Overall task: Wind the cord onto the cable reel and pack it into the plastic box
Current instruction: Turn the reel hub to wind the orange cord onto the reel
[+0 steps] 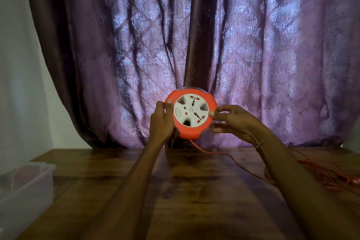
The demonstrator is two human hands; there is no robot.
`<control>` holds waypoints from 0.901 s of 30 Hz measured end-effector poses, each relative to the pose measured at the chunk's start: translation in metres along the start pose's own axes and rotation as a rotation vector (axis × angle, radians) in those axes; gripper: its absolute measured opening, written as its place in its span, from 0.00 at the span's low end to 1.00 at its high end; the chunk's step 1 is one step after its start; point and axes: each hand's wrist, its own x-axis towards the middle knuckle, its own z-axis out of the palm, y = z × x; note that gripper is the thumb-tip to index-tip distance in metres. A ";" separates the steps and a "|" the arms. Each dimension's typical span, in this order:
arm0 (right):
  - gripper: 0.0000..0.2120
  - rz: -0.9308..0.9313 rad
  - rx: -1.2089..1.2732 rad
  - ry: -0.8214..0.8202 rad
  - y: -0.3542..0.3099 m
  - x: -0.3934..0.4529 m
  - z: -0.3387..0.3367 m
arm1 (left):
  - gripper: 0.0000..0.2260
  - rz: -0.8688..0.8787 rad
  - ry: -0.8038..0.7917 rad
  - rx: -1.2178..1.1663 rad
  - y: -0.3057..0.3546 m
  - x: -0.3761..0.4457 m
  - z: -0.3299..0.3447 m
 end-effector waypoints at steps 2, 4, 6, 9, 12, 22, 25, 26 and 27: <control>0.14 -0.037 -0.152 0.028 -0.002 -0.002 -0.002 | 0.19 0.015 0.000 -0.016 -0.003 0.005 0.002; 0.18 -0.239 -0.512 0.176 -0.004 0.000 -0.004 | 0.17 0.047 0.017 -0.017 -0.006 0.010 0.003; 0.19 -0.610 -0.849 0.333 -0.008 0.003 -0.003 | 0.16 0.082 0.038 0.003 -0.007 0.014 0.003; 0.12 -0.952 -0.976 0.134 -0.019 0.001 0.010 | 0.16 0.139 0.044 0.005 -0.008 0.019 0.001; 0.18 -0.977 -1.182 -0.077 -0.021 -0.004 0.029 | 0.16 0.201 -0.006 0.024 -0.005 0.024 -0.004; 0.21 -0.869 -1.626 0.045 -0.028 -0.019 0.058 | 0.16 0.288 -0.096 0.049 -0.002 0.023 -0.009; 0.24 -0.851 -1.640 0.146 -0.027 -0.019 0.061 | 0.17 0.287 -0.083 0.037 -0.002 0.023 -0.010; 0.25 -0.842 -1.637 0.196 -0.025 -0.018 0.061 | 0.17 0.288 -0.078 0.035 -0.001 0.023 -0.011; 0.26 -0.837 -1.618 0.253 -0.023 -0.018 0.061 | 0.16 0.291 -0.075 0.035 -0.001 0.023 -0.010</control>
